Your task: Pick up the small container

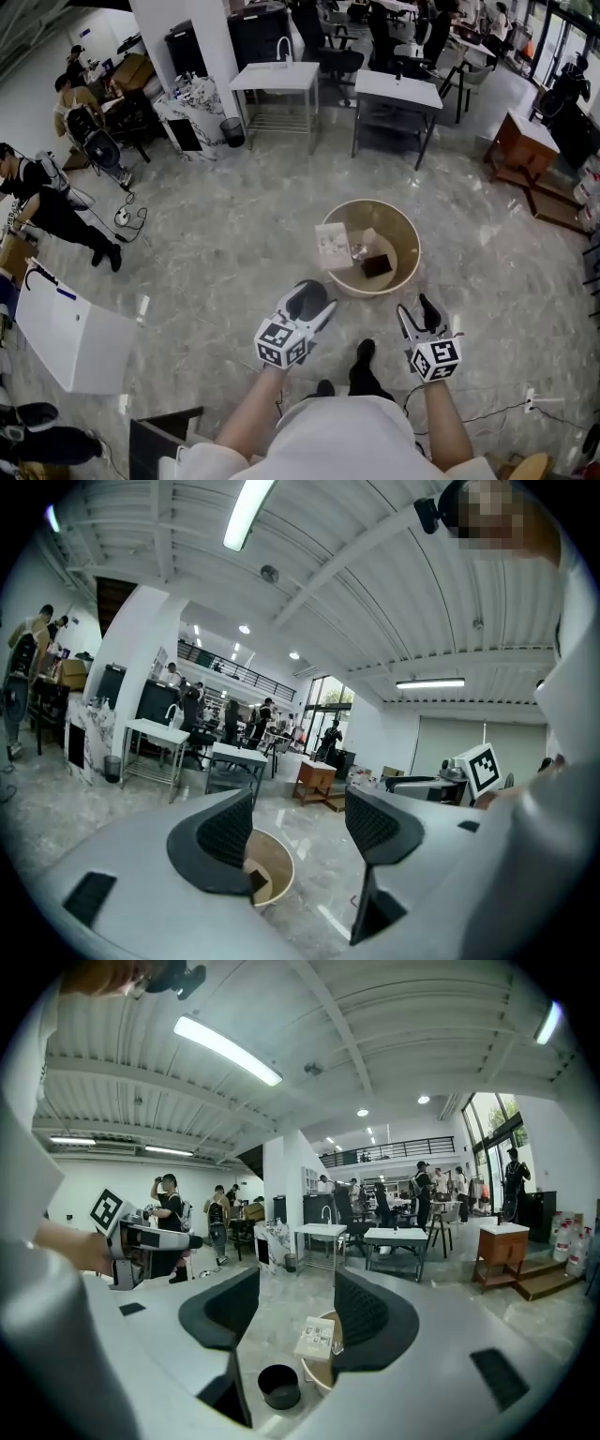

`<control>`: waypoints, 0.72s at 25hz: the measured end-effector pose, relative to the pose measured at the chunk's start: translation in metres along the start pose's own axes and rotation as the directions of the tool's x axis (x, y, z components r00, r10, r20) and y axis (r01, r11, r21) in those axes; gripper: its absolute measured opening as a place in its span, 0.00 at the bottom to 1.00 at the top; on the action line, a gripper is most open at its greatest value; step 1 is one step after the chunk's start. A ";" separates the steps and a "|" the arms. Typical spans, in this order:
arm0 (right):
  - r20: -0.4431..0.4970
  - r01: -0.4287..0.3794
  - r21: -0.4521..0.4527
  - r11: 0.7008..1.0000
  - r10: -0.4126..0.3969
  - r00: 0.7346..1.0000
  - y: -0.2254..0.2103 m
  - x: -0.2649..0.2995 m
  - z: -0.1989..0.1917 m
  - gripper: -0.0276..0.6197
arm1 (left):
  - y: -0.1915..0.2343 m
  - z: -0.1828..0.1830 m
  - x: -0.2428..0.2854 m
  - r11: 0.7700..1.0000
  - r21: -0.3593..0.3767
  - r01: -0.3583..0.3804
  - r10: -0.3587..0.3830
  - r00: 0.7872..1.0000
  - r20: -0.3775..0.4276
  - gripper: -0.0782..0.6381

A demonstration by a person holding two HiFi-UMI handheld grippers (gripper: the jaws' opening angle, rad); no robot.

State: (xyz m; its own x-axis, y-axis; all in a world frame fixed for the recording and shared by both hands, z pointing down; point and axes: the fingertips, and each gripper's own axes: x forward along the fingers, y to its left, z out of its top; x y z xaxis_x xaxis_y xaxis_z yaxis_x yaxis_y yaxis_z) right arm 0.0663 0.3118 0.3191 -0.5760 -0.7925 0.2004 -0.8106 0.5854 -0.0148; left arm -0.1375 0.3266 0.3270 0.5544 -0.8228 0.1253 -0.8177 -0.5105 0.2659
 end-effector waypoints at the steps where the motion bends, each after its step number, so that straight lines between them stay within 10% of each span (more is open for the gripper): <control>1: -0.001 -0.005 0.002 1.000 0.005 1.000 -0.003 0.005 -0.002 0.45 | 0.003 -0.002 0.004 1.000 0.000 -0.005 0.005 1.000 -0.003 0.55; 18: -0.053 -0.089 0.021 0.996 0.090 0.995 -0.121 0.120 -0.003 0.45 | 0.056 0.004 0.145 0.994 -0.054 -0.096 0.093 0.994 -0.050 0.54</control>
State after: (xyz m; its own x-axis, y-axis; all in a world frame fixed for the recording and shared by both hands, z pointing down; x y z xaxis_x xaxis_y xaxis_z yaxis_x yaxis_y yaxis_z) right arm 0.0954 0.1466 0.3477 -0.6403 -0.7265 0.2497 -0.7581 0.6499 -0.0531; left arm -0.1038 0.1781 0.3558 0.4828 -0.8533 0.1970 -0.8575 -0.4151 0.3040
